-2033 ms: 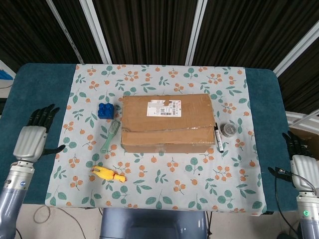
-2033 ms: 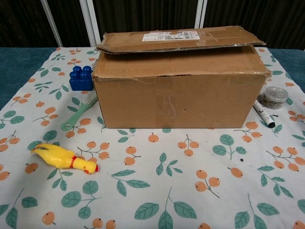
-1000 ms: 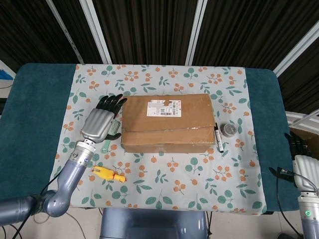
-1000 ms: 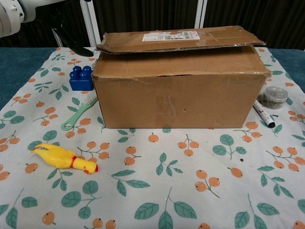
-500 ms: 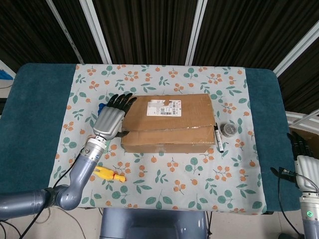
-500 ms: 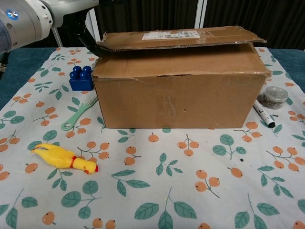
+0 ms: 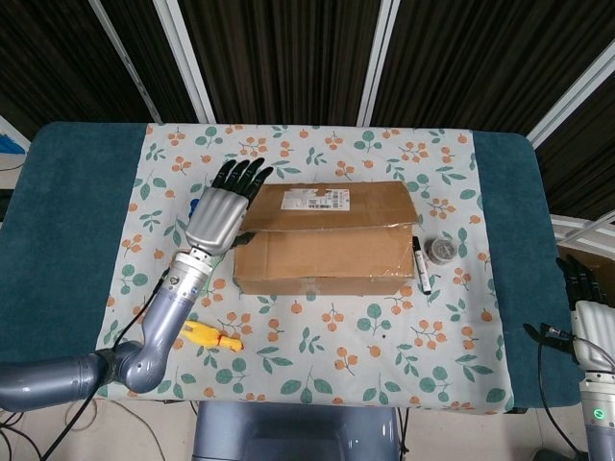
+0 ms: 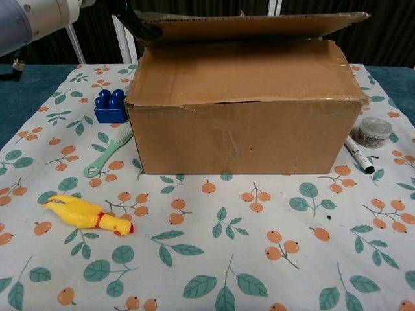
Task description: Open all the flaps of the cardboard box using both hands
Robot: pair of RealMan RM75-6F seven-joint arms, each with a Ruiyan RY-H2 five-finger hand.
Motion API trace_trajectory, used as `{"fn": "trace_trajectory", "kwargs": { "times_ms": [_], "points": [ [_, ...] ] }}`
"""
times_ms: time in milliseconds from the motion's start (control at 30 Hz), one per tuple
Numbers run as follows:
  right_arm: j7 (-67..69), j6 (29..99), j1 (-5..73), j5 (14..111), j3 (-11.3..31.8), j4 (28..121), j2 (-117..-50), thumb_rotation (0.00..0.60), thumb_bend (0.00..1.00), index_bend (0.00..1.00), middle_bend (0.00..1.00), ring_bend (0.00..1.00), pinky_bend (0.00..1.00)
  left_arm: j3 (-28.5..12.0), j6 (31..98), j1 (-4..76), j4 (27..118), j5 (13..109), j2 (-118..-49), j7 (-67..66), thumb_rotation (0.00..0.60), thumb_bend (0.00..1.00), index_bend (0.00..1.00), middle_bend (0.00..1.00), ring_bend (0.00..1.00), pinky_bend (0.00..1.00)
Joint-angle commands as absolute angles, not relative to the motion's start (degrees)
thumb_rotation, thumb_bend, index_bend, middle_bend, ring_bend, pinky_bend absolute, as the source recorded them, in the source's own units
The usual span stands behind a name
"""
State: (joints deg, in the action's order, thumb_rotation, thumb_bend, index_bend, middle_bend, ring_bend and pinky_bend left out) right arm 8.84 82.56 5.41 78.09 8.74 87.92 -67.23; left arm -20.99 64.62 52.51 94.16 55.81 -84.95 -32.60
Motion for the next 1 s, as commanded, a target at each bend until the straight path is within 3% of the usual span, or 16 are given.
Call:
{"fn": "trace_trajectory", "kwargs": {
  "times_ms": [33,533,1000],
  "points": [
    [8.8,82.5,5.4,78.2,8.7,87.9,-67.2,0.6,0.12,0.0,0.0,0.0,0.2,-22.4,64.2,53.6,92.5,55.3,-84.2,-32.4,0.6,0.31,0.0,0.0,0.0,0.05],
    [8.7,82.2,5.2,77.5,8.8,88.6,-67.0,0.6,0.12,0.0,0.0,0.0,0.2,-26.9,57.4,62.8,74.9,51.1,-85.7,-32.4,0.6,0.31,0.0,0.0,0.0,0.05],
    [8.5,82.1,5.0,77.5,8.7,89.4,-66.6,0.6,0.12,0.0,0.0,0.0,0.2,-25.0,50.7,71.0,56.8,48.6,-91.5,-36.4,0.6,0.31,0.0,0.0,0.0,0.05]
  ]
}}
